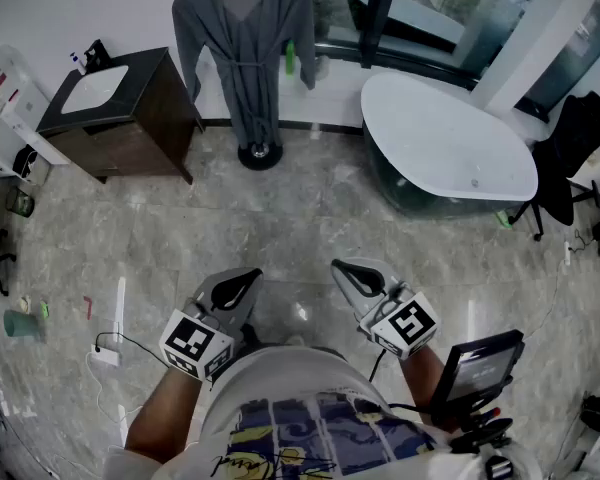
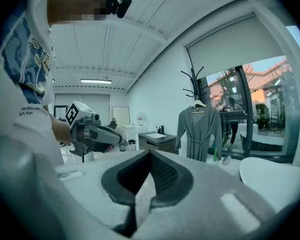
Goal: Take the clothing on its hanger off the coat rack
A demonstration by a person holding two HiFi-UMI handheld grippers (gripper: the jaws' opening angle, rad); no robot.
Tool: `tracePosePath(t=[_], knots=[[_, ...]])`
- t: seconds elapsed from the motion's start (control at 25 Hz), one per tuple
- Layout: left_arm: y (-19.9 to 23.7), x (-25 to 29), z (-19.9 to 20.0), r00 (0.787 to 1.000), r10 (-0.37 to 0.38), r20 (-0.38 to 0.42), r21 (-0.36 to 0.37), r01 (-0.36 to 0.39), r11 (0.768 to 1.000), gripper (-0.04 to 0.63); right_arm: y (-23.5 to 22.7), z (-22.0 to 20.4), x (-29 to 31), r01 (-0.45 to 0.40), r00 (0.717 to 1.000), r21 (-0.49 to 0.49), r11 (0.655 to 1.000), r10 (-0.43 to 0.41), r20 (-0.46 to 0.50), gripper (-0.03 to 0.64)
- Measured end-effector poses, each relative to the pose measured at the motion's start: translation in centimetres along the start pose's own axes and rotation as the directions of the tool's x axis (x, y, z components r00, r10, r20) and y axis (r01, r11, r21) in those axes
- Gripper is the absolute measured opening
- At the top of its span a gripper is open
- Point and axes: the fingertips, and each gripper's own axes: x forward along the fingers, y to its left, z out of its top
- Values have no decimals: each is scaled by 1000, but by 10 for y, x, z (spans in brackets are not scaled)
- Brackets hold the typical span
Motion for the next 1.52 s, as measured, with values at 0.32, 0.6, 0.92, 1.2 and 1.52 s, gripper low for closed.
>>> tracePosePath(t=[0.32, 0.6, 0.92, 1.2, 1.52], knots=[[10, 9, 5, 1000, 1, 4, 17, -1, 1000, 0, -9, 1, 7, -2, 1000, 5, 1000, 2, 3, 0], [40, 13, 4, 1000, 12, -8, 2, -12, 1000, 0, -16, -11, 39, -40, 998, 12, 999, 41, -40, 2], [141, 31, 29, 1000, -11, 18, 4, 11, 1000, 2, -52, 2, 118, -26, 996, -16, 1000, 24, -88, 92], [262, 52, 85, 996, -66, 61, 66, 62, 996, 54, -116, 50, 229, 43, 995, -53, 998, -48, -92, 117], [389, 70, 136, 995, -66, 74, 136, 56, 989, 78, -180, 87, 333, 72, 993, -80, 994, -79, -87, 144]])
